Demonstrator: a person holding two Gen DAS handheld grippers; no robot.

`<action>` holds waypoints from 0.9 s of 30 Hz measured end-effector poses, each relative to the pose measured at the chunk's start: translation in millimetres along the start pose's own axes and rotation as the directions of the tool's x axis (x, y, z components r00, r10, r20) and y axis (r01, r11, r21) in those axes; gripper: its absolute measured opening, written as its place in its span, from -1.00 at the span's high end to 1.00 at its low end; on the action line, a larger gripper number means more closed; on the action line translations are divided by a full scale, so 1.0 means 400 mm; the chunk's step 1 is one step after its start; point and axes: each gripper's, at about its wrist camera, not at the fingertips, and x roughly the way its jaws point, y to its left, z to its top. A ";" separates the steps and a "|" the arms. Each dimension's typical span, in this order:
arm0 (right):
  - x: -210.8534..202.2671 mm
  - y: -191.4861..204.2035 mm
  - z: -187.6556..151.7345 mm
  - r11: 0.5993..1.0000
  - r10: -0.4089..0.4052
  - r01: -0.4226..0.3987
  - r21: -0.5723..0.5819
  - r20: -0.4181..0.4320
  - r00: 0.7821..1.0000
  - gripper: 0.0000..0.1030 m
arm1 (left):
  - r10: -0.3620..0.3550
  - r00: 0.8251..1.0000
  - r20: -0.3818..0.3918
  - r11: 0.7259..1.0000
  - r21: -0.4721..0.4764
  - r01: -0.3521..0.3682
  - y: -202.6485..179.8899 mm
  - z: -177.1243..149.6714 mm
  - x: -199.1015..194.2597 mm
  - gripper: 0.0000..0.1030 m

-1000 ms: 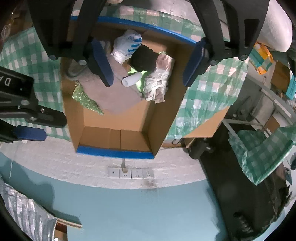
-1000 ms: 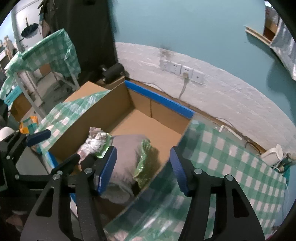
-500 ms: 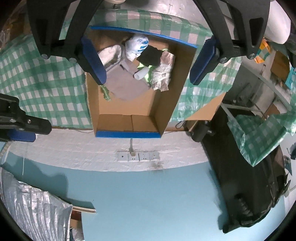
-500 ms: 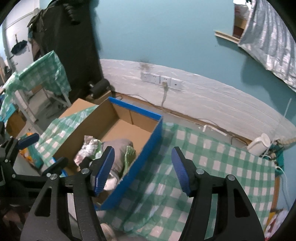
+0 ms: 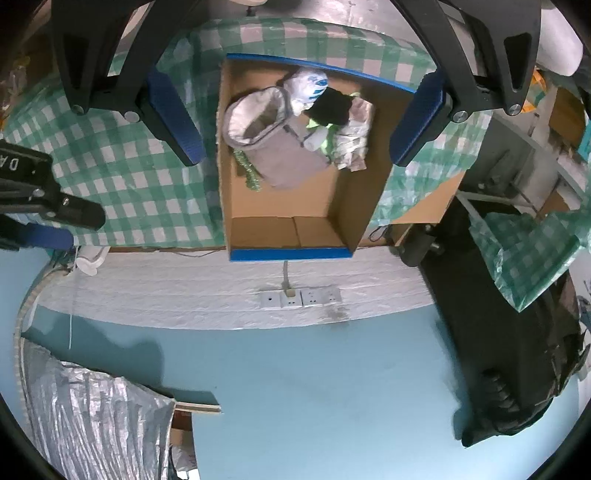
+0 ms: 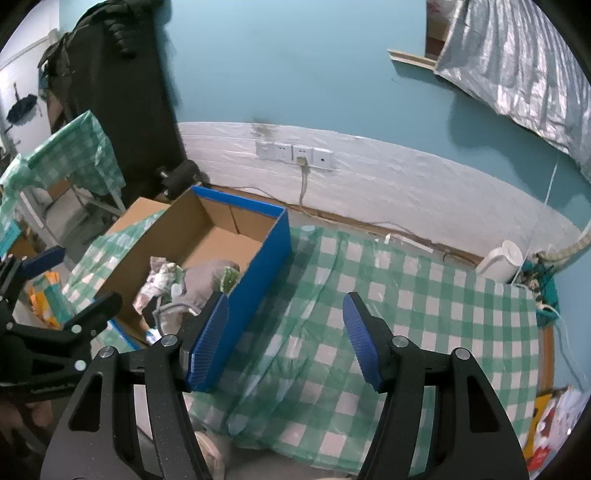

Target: Organize soft objects

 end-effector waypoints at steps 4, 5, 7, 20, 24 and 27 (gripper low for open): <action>-0.005 -0.017 -0.003 1.000 -0.005 0.005 0.011 0.009 1.000 -0.24 | -0.014 1.000 -0.019 1.000 -0.010 0.014 -0.011 0.006 0.004 -0.98; -0.009 -0.020 -0.003 1.000 -0.008 0.008 0.012 0.014 1.000 -0.24 | -0.017 1.000 -0.026 1.000 -0.013 0.017 -0.012 0.007 0.006 -0.98; -0.014 -0.025 -0.002 1.000 -0.007 0.007 0.013 0.019 1.000 -0.24 | 0.002 1.000 -0.030 1.000 -0.017 -0.002 -0.015 0.006 0.011 -0.98; -0.023 -0.031 -0.011 1.000 -0.001 0.001 0.011 0.017 1.000 -0.24 | 0.010 0.999 -0.047 1.000 0.001 -0.010 -0.041 0.010 0.020 -0.98; -0.020 -0.039 -0.014 1.000 0.000 -0.001 0.014 0.012 1.000 -0.24 | 0.011 0.999 -0.051 1.000 0.005 -0.011 -0.047 0.011 0.022 -0.98; -0.021 -0.041 -0.013 1.000 -0.001 0.001 0.015 0.016 1.000 -0.24 | 0.011 0.999 -0.051 1.000 0.005 -0.011 -0.048 0.013 0.022 -0.98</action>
